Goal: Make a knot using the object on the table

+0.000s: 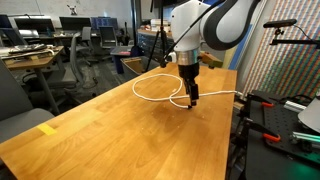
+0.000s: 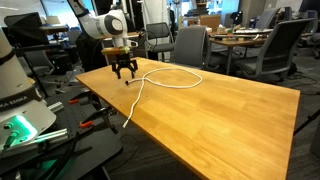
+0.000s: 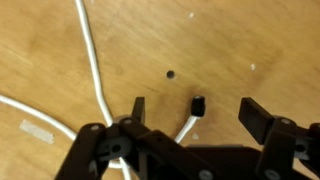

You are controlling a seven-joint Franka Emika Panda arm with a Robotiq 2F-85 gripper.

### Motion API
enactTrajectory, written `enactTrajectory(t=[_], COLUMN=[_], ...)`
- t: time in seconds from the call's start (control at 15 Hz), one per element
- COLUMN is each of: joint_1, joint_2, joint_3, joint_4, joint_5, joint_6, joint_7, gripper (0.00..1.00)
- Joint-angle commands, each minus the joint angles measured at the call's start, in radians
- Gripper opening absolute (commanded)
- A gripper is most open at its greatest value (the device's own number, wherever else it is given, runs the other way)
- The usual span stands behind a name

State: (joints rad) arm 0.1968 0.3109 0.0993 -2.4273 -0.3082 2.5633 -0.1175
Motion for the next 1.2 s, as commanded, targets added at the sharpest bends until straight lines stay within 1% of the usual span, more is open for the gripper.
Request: enactTrajectory(t=[0.0, 0.13, 0.2, 0.33, 0.4, 0.47, 0.53, 0.6, 0.8, 0.87, 1.13], joint_1=[-0.011, -0.029, -0.037, -0.044, -0.051, -0.056, -0.063, -0.067, -0.071, -0.074, -0.07], joint_2=[0.083, 0.116, 0.131, 0.161, 0.17, 0.177, 0.175, 0.171, 0.162, 0.157, 0.144], joint_3=[-0.017, -0.012, -0.009, -0.01, -0.004, 0.001, 0.011, 0.016, 0.036, 0.044, 0.067], joint_4=[0.115, 0.136, 0.141, 0.144, 0.14, 0.136, 0.13, 0.126, 0.123, 0.122, 0.128], joint_5=[-0.002, 0.037, 0.053, 0.074, 0.094, 0.11, 0.131, 0.148, 0.189, 0.204, 0.232], joint_6=[0.036, 0.063, 0.074, 0.089, 0.094, 0.098, 0.105, 0.107, 0.11, 0.115, 0.132], joint_7=[0.03, 0.024, 0.022, 0.026, 0.022, 0.02, 0.014, 0.011, 0.005, 0.001, -0.002], gripper=[0.7, 0.54, 0.44, 0.29, 0.61, 0.68, 0.68, 0.73, 0.98, 1.0, 1.0])
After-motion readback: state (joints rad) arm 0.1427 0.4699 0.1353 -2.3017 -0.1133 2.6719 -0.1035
